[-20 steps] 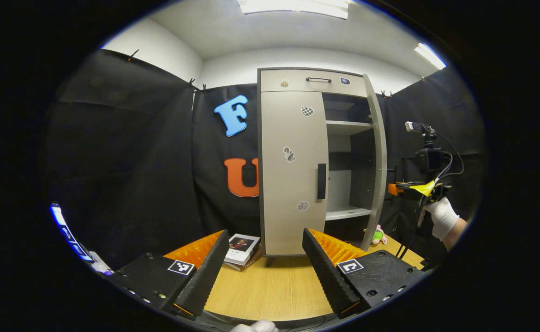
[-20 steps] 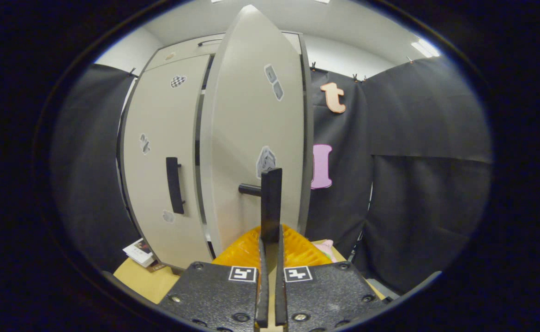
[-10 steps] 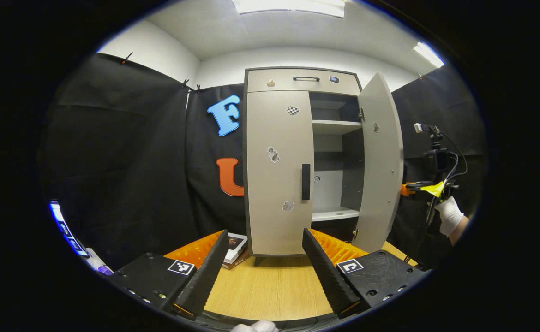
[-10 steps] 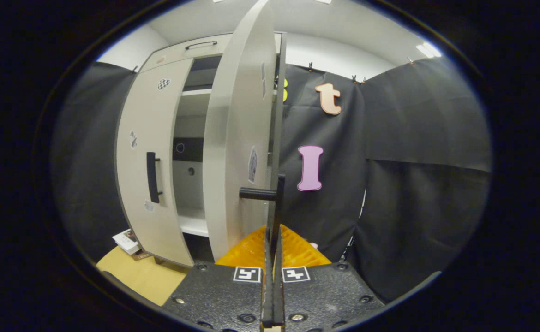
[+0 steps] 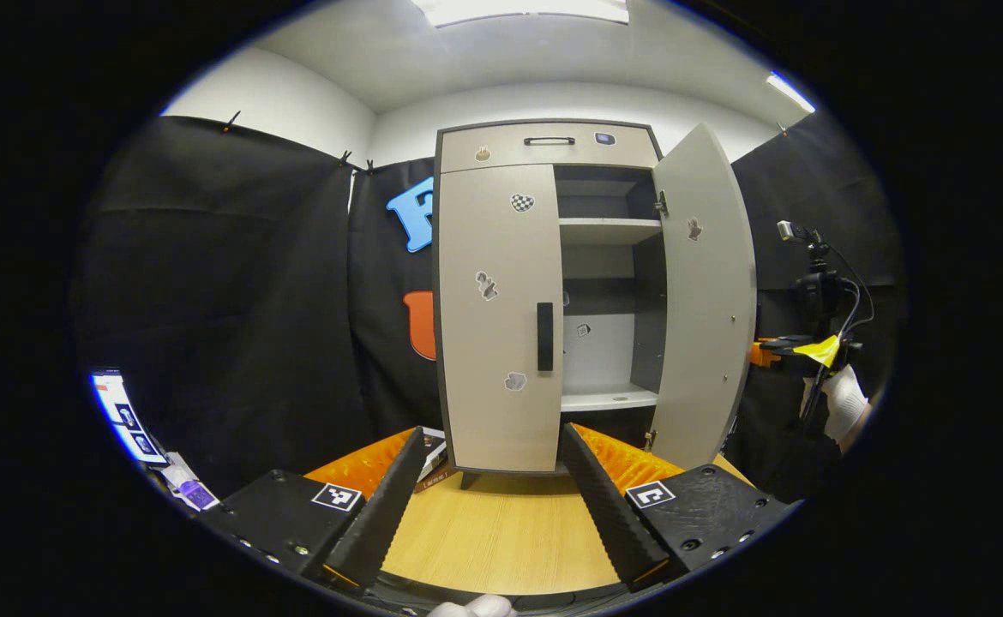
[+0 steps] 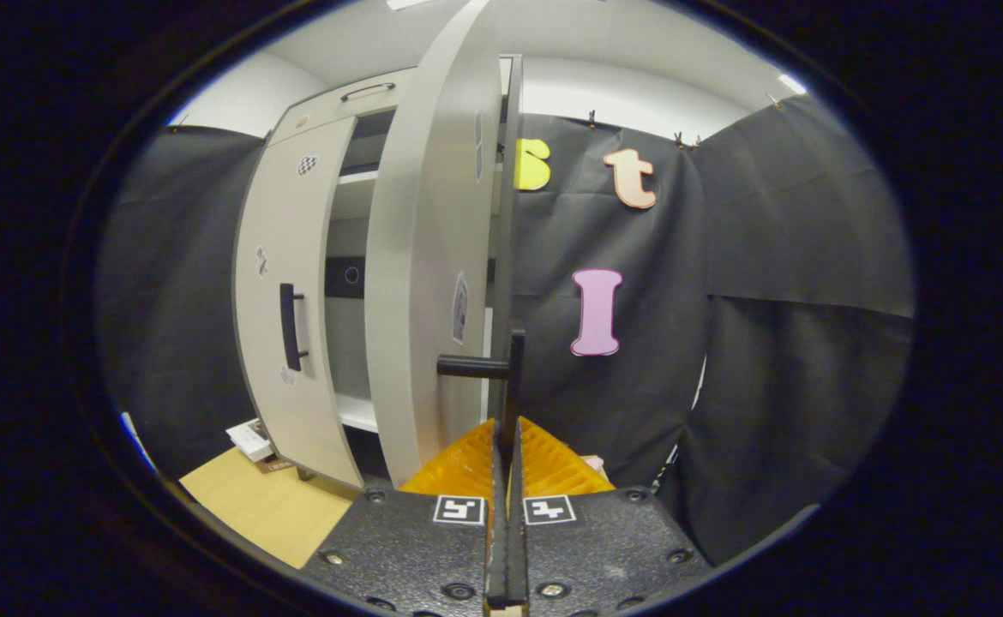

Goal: Open the right door of the double-door shoe cabinet with the right hand, and open the left door with the left hand.

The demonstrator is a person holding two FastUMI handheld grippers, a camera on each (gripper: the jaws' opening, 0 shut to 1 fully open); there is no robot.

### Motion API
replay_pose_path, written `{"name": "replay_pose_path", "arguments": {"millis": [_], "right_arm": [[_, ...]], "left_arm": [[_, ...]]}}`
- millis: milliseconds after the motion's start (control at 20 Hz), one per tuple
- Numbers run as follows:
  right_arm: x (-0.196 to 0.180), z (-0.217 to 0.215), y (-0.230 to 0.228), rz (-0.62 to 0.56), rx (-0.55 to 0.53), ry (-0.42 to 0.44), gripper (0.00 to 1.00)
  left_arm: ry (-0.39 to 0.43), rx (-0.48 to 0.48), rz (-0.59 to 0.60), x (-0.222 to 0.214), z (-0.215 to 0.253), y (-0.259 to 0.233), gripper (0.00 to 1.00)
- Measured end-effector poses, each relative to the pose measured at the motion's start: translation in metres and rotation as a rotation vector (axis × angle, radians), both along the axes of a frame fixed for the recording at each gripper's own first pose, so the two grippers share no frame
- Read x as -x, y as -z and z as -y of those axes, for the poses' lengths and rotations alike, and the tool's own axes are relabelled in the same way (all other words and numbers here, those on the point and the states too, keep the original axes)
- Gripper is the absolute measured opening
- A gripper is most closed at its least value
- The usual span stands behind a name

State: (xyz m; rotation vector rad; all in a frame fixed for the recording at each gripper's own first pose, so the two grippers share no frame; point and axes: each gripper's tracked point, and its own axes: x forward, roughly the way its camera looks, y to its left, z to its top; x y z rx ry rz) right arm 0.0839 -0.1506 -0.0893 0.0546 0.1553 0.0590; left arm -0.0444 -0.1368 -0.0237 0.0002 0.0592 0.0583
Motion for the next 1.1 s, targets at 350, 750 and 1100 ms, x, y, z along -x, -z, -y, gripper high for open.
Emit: {"name": "replay_pose_path", "arguments": {"millis": [350, 750, 1100], "right_arm": [[0.004, 0.001, 0.000, -0.022, -0.007, 0.016, 0.04], [0.059, 0.026, -0.047, 0.073, 0.022, 0.155, 1.00], [0.113, -0.058, -0.073, 0.116, -0.035, 0.085, 0.99]], "left_arm": [[-0.025, 0.008, 0.002, 0.004, -0.001, -0.002, 0.96], [-0.007, -0.017, -0.002, -0.005, -0.030, -0.002, 0.96], [0.037, -0.028, -0.008, -0.022, -0.064, 0.002, 0.96]]}}
